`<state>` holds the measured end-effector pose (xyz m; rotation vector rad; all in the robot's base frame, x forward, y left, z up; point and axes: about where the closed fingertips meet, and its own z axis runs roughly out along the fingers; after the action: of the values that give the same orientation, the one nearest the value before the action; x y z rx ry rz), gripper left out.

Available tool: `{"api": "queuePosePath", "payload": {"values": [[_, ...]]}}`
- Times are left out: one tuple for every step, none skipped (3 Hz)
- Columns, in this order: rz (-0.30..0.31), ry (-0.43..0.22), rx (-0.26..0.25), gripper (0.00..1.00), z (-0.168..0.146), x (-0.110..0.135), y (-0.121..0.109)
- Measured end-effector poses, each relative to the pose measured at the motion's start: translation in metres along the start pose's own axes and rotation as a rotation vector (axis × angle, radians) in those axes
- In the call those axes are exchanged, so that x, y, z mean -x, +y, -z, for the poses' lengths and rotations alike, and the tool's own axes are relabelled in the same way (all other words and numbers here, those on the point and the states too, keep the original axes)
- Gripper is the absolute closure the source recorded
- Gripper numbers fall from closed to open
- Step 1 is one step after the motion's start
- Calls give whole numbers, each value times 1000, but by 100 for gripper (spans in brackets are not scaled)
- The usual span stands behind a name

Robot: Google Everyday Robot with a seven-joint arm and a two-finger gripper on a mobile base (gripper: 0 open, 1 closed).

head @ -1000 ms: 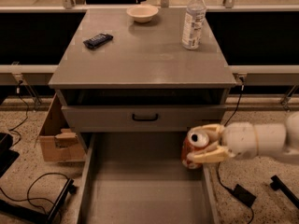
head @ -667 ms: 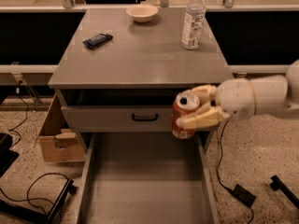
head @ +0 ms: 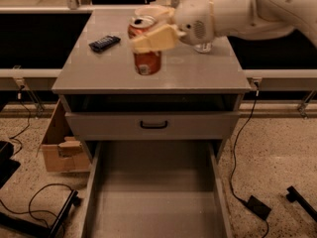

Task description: Pick coke can from middle drawer and place on counter

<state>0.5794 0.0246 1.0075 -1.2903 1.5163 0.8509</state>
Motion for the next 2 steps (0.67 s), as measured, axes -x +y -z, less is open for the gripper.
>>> {"api": "queuePosePath", "payload": {"values": [[-83, 28, -51, 100, -56, 15, -40], [-156, 22, -84, 100, -107, 1, -74]]}}
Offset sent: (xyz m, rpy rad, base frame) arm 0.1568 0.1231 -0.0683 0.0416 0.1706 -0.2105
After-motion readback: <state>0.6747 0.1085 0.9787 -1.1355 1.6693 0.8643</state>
